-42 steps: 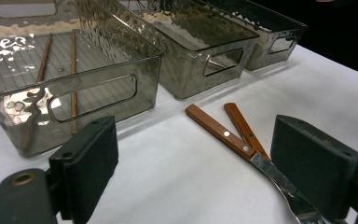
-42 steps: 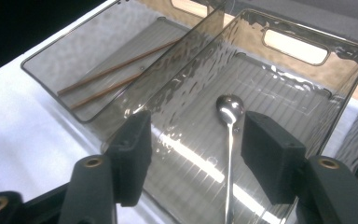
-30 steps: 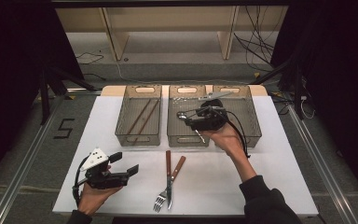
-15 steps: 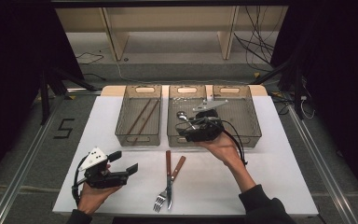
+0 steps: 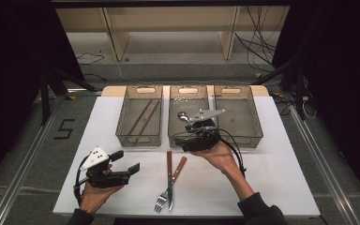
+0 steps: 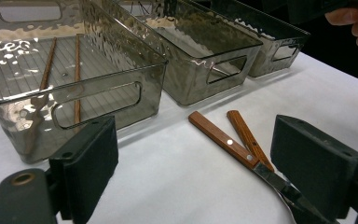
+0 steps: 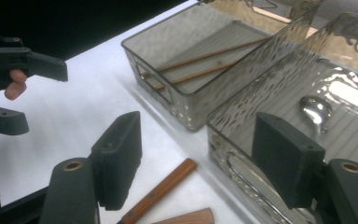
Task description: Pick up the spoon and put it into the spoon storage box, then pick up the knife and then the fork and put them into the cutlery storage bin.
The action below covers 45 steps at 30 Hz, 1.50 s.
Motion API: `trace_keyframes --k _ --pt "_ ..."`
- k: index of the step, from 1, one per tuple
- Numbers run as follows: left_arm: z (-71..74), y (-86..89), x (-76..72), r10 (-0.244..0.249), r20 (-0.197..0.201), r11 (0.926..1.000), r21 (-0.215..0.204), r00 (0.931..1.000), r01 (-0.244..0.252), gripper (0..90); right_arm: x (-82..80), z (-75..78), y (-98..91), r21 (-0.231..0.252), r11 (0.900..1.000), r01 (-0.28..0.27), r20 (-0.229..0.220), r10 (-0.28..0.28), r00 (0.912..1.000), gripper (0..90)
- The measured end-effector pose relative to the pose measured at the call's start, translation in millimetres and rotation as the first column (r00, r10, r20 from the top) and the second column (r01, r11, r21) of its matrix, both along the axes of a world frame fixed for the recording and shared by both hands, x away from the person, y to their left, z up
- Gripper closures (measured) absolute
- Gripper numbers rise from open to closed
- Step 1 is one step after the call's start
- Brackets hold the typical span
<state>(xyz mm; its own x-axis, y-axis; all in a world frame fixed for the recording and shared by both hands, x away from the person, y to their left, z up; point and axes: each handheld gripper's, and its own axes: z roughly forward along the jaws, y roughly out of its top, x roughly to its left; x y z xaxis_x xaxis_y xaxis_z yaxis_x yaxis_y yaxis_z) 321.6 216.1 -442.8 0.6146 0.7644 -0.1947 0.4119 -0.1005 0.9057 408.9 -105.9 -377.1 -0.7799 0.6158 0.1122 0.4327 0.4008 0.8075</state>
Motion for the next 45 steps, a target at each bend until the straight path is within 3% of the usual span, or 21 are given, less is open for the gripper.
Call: trace_keyframes --k 19,29,35,40,45 --pt "0.4 1.8 -1.1 0.005 0.004 1.0 0.0 1.0 -0.005 14.6 -8.8 -25.6 27.1 -0.025 0.9972 -0.07 -0.036 0.07 0.9969 35.1" --pt "0.9 1.1 -1.1 0.005 0.007 1.0 0.004 1.0 -0.005 14.6 -5.0 -44.4 39.6 -0.082 0.9901 -0.114 -0.079 0.108 0.991 64.6" --pt "1.0 1.7 -2.5 0.005 0.01 1.0 0.007 0.9999 -0.006 14.6 1.9 -58.5 50.5 -0.136 0.9799 -0.145 -0.106 0.132 0.9857 81.6" --pt "0.6 3.6 -2.7 0.005 0.012 1.0 0.006 0.9999 -0.005 14.6 7.8 -71.0 59.1 -0.182 0.9687 -0.168 -0.128 0.146 0.9809 89.8" --pt "0.7 3.6 -2.9 0.005 0.012 1.0 0.003 0.9999 -0.005 14.6 9.1 -80.5 69.5 -0.213 0.9589 -0.187 -0.151 0.157 0.9759 90.0"
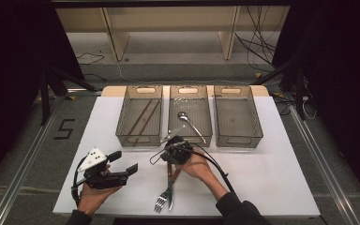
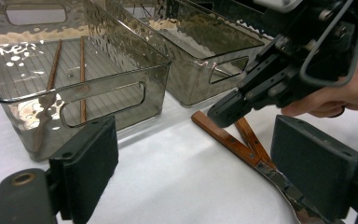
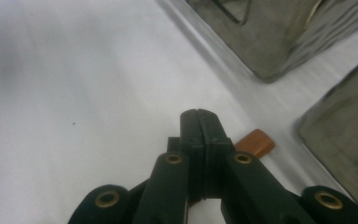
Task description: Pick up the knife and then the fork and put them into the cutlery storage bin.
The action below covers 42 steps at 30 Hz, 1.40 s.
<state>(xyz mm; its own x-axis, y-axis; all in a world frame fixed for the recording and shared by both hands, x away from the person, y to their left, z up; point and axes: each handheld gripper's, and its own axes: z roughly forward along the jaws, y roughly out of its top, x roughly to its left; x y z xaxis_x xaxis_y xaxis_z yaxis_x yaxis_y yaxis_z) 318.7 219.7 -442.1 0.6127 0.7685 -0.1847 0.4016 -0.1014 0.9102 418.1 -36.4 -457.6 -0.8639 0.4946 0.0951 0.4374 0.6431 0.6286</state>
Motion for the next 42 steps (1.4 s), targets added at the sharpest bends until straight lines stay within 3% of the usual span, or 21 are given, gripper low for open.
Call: trace_keyframes --k 11,19,27,32,42 --pt "-0.2 -0.2 0.0 -0.002 -0.001 1.0 0.001 1.0 0.002 14.6 2.3 -12.5 7.4 -0.06 0.9982 0.0 -0.027 -0.001 0.9996 90.0" --pt "-0.5 -0.1 0.1 -0.001 -0.003 1.0 -0.002 1.0 0.001 14.6 2.0 -16.0 9.0 -0.103 0.9945 -0.016 -0.017 0.014 0.9998 90.0" --pt "-0.4 -0.3 -0.5 -0.002 -0.003 1.0 -0.002 1.0 0.002 14.6 0.3 -14.8 7.1 -0.178 0.984 -0.013 -0.01 0.012 0.9999 90.0" --pt "-0.5 0.3 -0.7 0.0 -0.002 1.0 -0.004 1.0 0.0 14.7 -2.4 -12.8 -1.6 -0.219 0.9758 -0.005 -0.01 0.003 0.9999 90.0" --pt "-0.4 -0.3 -1.5 -0.003 -0.003 1.0 0.001 1.0 0.003 14.6 -7.3 -11.1 -23.8 -0.229 0.973 0.029 -0.038 -0.039 0.9985 90.0"
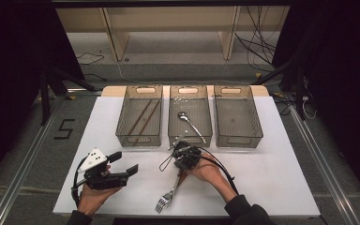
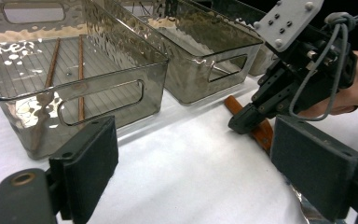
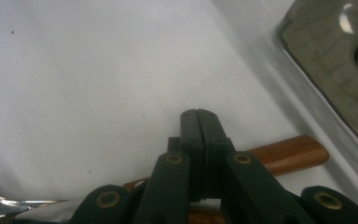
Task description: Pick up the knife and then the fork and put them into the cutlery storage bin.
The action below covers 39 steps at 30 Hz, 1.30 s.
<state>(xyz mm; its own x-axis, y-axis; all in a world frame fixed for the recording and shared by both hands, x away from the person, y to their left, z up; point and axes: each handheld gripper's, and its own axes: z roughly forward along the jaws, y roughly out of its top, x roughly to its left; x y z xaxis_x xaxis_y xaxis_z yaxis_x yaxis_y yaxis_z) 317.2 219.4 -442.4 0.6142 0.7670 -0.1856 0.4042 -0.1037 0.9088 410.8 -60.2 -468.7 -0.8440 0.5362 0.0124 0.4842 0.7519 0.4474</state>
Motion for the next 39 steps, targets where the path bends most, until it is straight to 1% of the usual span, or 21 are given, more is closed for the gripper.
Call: trace_keyframes --k 3,5,8,15,18,20,23,25,26,27,29,33,35,37,39 --pt "-0.2 0.5 -0.1 -0.001 -0.002 1.0 0.003 1.0 0.001 14.6 -3.9 0.5 -5.8 -0.002 0.9998 0.018 -0.007 -0.018 0.9998 90.0" --pt "-0.3 0.2 -0.2 -0.001 -0.002 1.0 0.003 1.0 0.001 14.6 -6.7 1.0 -11.3 -0.01 0.9998 0.015 -0.009 -0.015 0.9998 90.0" --pt "-0.4 -0.4 -0.4 -0.001 -0.002 1.0 0.002 1.0 0.001 14.7 -12.9 1.0 -19.9 -0.004 0.9995 0.031 -0.011 -0.031 0.9995 90.0" --pt "-0.6 -2.0 -0.1 -0.004 -0.004 1.0 0.006 1.0 0.004 14.7 -23.2 1.2 -37.1 -0.003 0.9993 0.036 -0.018 -0.036 0.9992 90.0" --pt "-0.6 -2.0 -0.2 -0.006 -0.005 0.9999 0.013 1.0 0.006 14.6 -25.1 2.2 -41.8 -0.008 0.9993 0.037 -0.031 -0.037 0.9988 90.0" --pt "-0.6 -1.7 -0.2 -0.004 -0.004 1.0 0.009 1.0 0.004 14.6 -27.5 2.2 -44.3 -0.017 0.9993 0.032 -0.022 -0.033 0.9992 90.0" --pt "-0.6 -1.2 -0.5 -0.001 -0.004 1.0 0.007 1.0 0.001 14.6 -29.7 2.5 -48.8 -0.016 0.9991 0.038 -0.026 -0.039 0.9989 90.0" --pt "-0.5 -1.2 -0.5 -0.001 -0.003 1.0 0.007 1.0 0.001 14.6 -31.2 2.8 -50.9 -0.023 0.9992 0.032 -0.023 -0.032 0.9992 90.0" --pt "-0.4 -1.4 -0.6 -0.001 -0.002 1.0 0.007 1.0 0.001 14.6 -32.3 3.2 -51.2 -0.024 0.999 0.038 -0.026 -0.039 0.9989 90.0" --pt "-0.4 -1.6 -0.6 -0.001 -0.001 1.0 0.008 1.0 0.001 14.6 -32.3 2.7 -52.2 -0.021 0.9993 0.029 -0.021 -0.03 0.9993 90.0" --pt "-0.4 -1.7 -0.6 -0.001 -0.002 1.0 0.01 1.0 0.001 14.6 -33.1 3.0 -53.6 -0.021 0.9991 0.036 -0.028 -0.037 0.9989 90.0" --pt "-0.6 -1.6 -0.3 -0.001 -0.003 1.0 0.009 1.0 0.001 14.6 -33.6 2.9 -54.1 -0.021 0.9995 0.025 -0.021 -0.025 0.9995 90.0" --pt "-0.4 -1.4 -0.2 0.0 -0.002 1.0 0.009 1.0 0.0 14.6 -32.0 3.6 -55.3 -0.024 0.9996 0.012 -0.007 -0.012 0.9999 90.0" --pt "-0.6 -1.4 -0.2 0.003 -0.003 1.0 0.005 1.0 -0.003 14.6 -30.0 6.7 -57.9 -0.005 0.9999 0.011 0.003 -0.011 0.9999 90.0" --pt "-0.7 -1.4 0.0 0.002 -0.003 1.0 0.006 1.0 -0.002 14.6 -28.6 11.7 -60.5 0.011 0.9999 -0.01 0.017 0.01 0.9998 87.0"
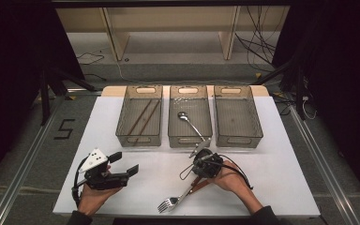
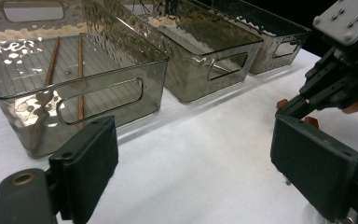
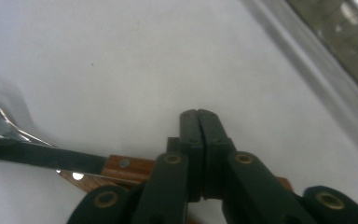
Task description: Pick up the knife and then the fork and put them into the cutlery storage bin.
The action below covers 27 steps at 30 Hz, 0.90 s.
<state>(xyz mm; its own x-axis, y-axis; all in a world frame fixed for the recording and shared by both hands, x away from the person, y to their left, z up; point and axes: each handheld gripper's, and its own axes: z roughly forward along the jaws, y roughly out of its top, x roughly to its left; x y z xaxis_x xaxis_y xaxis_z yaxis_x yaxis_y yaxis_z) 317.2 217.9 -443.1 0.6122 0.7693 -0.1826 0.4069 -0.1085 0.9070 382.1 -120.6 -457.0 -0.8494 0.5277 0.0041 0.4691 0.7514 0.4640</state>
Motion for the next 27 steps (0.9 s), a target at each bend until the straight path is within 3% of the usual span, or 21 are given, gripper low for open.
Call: trace_keyframes --k 3,8,11,19,21,23,27 --pt "0.1 -0.5 -0.1 -0.002 0.0 1.0 -0.001 1.0 0.002 14.6 0.9 9.9 -2.2 0.009 0.9993 -0.035 0.026 0.035 0.9991 77.8" --pt "0.3 -0.3 -0.1 -0.001 0.001 1.0 0.0 1.0 0.001 14.6 5.5 24.2 -5.3 0.011 0.9953 -0.096 0.032 0.096 0.9949 53.8" --pt "0.1 -0.5 0.0 0.0 -0.001 1.0 -0.003 1.0 0.0 14.6 9.2 28.5 -7.0 -0.02 0.9902 -0.138 0.026 0.139 0.99 44.4" --pt "0.3 -0.6 0.1 0.0 0.001 1.0 -0.002 1.0 0.0 14.6 13.1 26.6 -6.2 -0.097 0.9683 -0.23 0.012 0.232 0.9726 37.5" --pt "0.3 -0.6 0.1 0.0 0.0 1.0 -0.003 1.0 0.0 14.6 12.4 24.5 -5.3 -0.111 0.9671 -0.229 -0.002 0.23 0.9733 36.4" --pt "0.3 -0.5 0.1 0.0 0.001 1.0 -0.002 1.0 0.0 14.6 13.1 21.8 -5.6 -0.141 0.956 -0.257 -0.004 0.259 0.9659 36.0" --pt "0.2 -0.6 0.1 0.0 0.0 1.0 -0.003 1.0 0.0 14.6 11.2 17.7 -4.5 -0.168 0.9489 -0.267 -0.006 0.27 0.9628 35.5"
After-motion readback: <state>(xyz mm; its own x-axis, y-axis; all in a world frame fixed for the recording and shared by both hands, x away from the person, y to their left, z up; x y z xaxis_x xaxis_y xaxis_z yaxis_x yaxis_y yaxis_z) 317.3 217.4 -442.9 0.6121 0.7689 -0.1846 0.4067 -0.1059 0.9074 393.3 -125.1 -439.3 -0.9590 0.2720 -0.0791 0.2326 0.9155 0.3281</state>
